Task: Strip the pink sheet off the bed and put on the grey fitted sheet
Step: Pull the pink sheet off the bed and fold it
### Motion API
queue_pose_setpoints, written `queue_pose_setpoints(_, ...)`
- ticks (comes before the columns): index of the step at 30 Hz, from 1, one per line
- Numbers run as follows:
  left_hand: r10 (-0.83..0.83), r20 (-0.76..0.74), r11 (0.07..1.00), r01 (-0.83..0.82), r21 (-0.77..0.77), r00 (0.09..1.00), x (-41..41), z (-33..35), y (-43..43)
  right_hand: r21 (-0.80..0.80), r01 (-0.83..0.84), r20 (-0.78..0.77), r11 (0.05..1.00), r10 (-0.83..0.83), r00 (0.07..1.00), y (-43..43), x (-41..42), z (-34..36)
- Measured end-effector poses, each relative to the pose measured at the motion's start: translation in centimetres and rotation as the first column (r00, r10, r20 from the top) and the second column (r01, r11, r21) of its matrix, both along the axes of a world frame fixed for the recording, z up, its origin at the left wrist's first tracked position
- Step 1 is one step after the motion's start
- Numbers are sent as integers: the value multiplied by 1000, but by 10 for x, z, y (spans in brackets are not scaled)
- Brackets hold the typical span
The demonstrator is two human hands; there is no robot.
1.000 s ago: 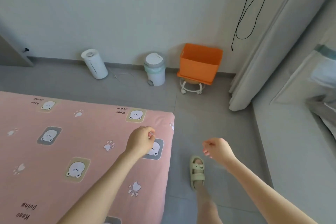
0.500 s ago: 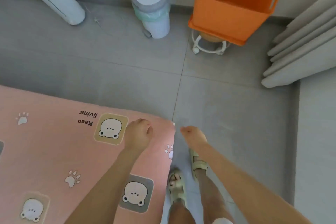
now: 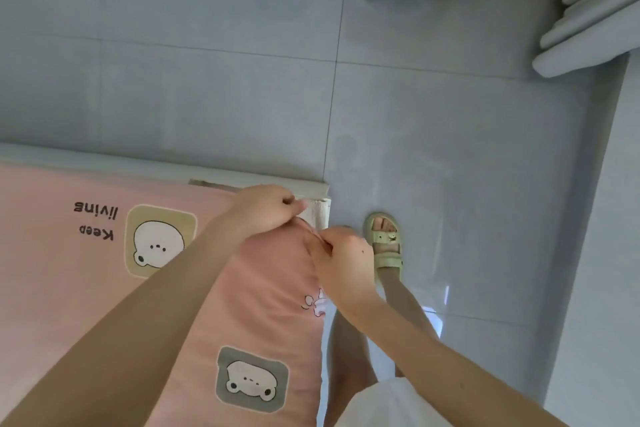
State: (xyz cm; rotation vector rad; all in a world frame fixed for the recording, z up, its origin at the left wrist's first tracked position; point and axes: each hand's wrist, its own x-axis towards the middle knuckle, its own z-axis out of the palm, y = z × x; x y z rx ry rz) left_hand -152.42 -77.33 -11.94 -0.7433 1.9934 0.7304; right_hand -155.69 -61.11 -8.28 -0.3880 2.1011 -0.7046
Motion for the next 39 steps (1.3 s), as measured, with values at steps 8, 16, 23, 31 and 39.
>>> queue_pose_setpoints(8, -42, -80, 999, 41, -16, 996, 18, 41, -2, 317, 383, 643, 868, -493, 586, 8, -16, -5)
queue_pose_setpoints(16, 80, -258, 981, -122, -153, 963, 31, 69, 3, 247, 405, 695, 881, -452, 560, 12, -2, -4)
queue_pose_setpoints(23, 333, -445, 910, -407, -78, 831, 10, 106, -20, 0, 530, 484, 848, -464, 742, 46, -55, 85)
queue_pose_setpoints(31, 431, -311, 899, -434, 63, 847, 9, 188, -60, -481, 175, 172, 859, -103, 980, 24, -4, 178)
queue_pose_setpoints(39, -135, 166, 965, 167, -203, 977, -16, 115, 16, -267, -344, 301, 900, 417, 858, 48, 46, 43)
